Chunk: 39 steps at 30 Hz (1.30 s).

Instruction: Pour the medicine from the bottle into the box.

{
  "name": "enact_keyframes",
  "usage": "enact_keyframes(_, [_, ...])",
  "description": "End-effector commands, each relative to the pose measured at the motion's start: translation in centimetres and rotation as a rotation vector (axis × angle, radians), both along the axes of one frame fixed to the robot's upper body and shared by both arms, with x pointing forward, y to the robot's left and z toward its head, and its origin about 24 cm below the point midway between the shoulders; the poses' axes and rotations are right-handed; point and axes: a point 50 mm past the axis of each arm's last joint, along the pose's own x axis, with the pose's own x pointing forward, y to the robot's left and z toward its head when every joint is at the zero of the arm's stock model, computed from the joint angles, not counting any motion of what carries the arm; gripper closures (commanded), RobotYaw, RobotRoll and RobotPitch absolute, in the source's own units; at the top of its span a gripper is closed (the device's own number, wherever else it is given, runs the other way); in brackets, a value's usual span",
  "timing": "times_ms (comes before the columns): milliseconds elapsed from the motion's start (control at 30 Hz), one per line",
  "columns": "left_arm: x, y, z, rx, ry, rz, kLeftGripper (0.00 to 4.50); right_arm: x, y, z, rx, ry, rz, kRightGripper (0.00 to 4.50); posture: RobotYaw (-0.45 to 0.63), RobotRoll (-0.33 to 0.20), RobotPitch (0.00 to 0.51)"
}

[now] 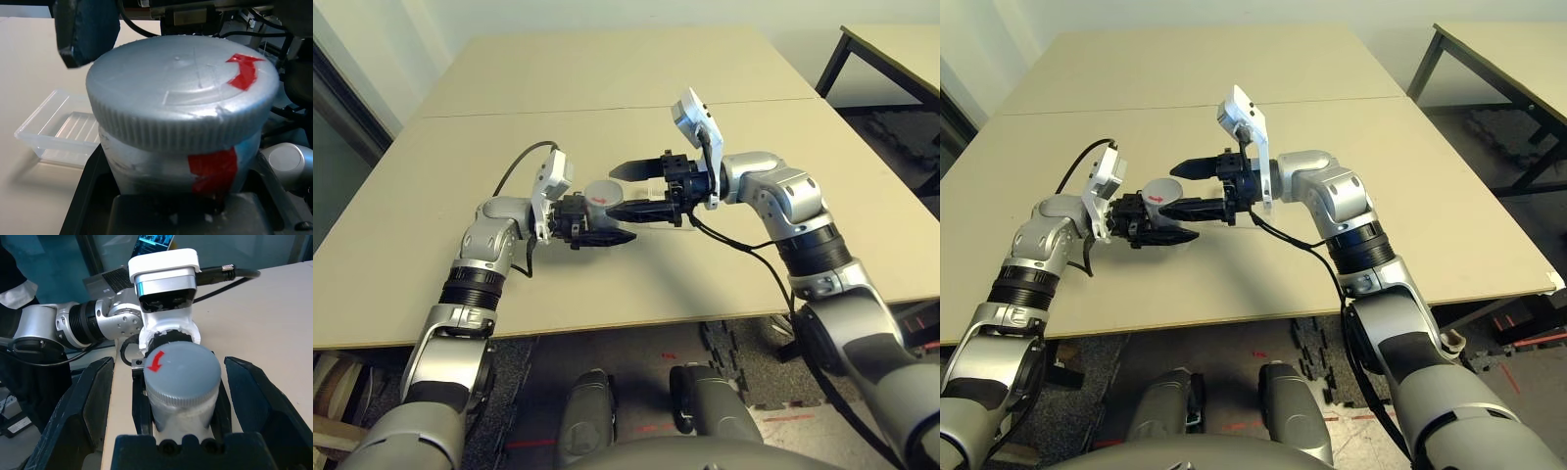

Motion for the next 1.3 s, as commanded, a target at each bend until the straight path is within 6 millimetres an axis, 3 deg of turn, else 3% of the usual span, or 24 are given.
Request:
enact_keyframes(33, [0.2,-0.4,0.6,-0.007,-0.016,-0.016,1.71,-0.2,0.6,0.3,-0.007,-0.016,0.016,0.0,-0.07,0.0,0.073])
enact_keyframes(133, [0.2,-0.5,0.6,-0.01,-0.017,-0.017,1.71,-0.2,0.6,0.2,-0.008,-0.016,0.015,0.58,-0.07,0.0,0.072])
enact_keyframes(233, [0.2,-0.6,0.7,-0.016,-0.02,-0.021,1.71,-0.2,0.7,0.1,-0.009,-0.013,0.012,1.7,-0.07,0.0,0.071])
enact_keyframes(333, [0.3,-0.7,0.8,-0.02,-0.022,-0.023,1.71,-0.2,0.7,0.0,-0.009,-0.01,0.009,2.47,-0.07,0.0,0.07])
enact_keyframes(533, [0.3,-1.0,1.4,-0.043,-0.032,-0.035,1.71,-0.4,0.6,-0.2,-0.012,-0.013,0.039,4.5,-0.07,0.0,0.069])
enact_keyframes(900, [0.3,-0.7,1.8,-0.049,-0.043,-0.028,1.71,-0.4,0.5,0.1,-0.005,-0.014,0.063,4.5,-0.06,0.0,0.064])
enact_keyframes(1000, [0.4,-0.6,1.9,-0.049,-0.046,-0.025,1.71,-0.6,0.2,0.6,0.008,-0.01,0.083,3.87,-0.06,0.0,0.063])
enact_keyframes(1300, [0.5,-0.7,2.2,-0.055,-0.059,-0.026,1.71,-0.7,-0.5,1.4,0.002,-0.024,0.103,0.52,-0.06,0.0,0.057])
